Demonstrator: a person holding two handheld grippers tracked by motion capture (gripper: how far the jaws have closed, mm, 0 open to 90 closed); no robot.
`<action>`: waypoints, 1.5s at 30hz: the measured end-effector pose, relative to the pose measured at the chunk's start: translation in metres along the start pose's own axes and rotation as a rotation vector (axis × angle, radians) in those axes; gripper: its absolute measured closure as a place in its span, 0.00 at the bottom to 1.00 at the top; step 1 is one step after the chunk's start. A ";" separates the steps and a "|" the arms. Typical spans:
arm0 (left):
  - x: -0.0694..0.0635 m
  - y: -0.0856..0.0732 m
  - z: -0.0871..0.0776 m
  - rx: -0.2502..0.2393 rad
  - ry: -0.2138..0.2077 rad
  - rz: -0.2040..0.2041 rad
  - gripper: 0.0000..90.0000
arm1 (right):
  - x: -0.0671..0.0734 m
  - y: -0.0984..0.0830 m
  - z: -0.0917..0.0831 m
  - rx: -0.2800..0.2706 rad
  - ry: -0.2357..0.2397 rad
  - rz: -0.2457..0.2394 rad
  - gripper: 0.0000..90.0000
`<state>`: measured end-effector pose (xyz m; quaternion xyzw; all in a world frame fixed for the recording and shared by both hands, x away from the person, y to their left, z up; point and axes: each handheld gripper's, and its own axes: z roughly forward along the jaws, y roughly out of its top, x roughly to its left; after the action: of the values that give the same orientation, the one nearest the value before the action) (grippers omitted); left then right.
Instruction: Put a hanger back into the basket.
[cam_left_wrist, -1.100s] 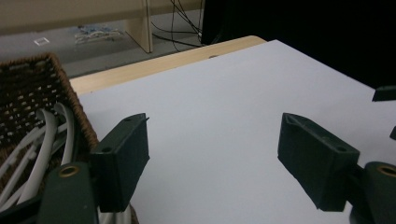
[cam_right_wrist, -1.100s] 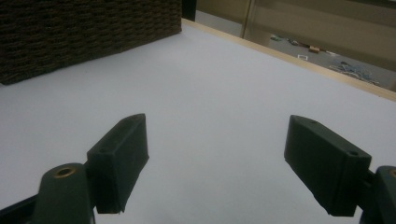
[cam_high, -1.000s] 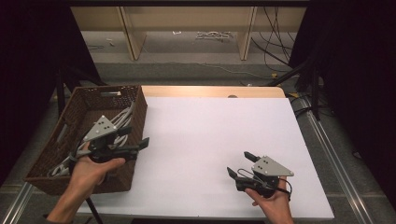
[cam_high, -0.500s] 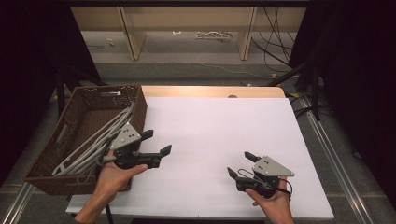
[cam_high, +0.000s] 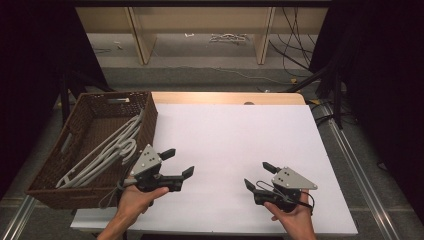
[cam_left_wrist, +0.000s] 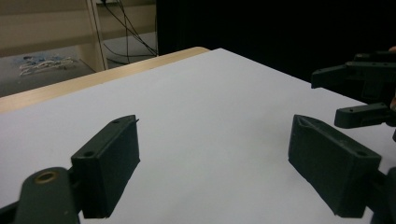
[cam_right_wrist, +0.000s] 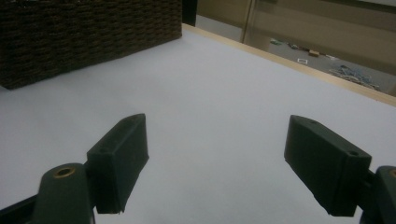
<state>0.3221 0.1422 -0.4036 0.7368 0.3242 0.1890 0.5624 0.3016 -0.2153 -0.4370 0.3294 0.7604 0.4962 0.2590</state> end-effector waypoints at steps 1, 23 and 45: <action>-0.001 -0.003 0.001 -0.002 -0.003 0.002 0.18 | 0.000 0.000 0.000 -0.003 -0.001 -0.003 0.25; -0.001 -0.041 -0.011 -0.012 0.017 0.000 0.19 | 0.005 -0.003 -0.003 0.005 0.045 0.016 0.18; -0.001 -0.040 -0.008 -0.014 0.010 -0.004 0.19 | 0.006 -0.002 -0.009 -0.015 0.035 0.042 0.18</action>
<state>0.3057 0.1538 -0.4395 0.7313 0.3271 0.1939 0.5662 0.2909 -0.2166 -0.4363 0.3347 0.7540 0.5128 0.2377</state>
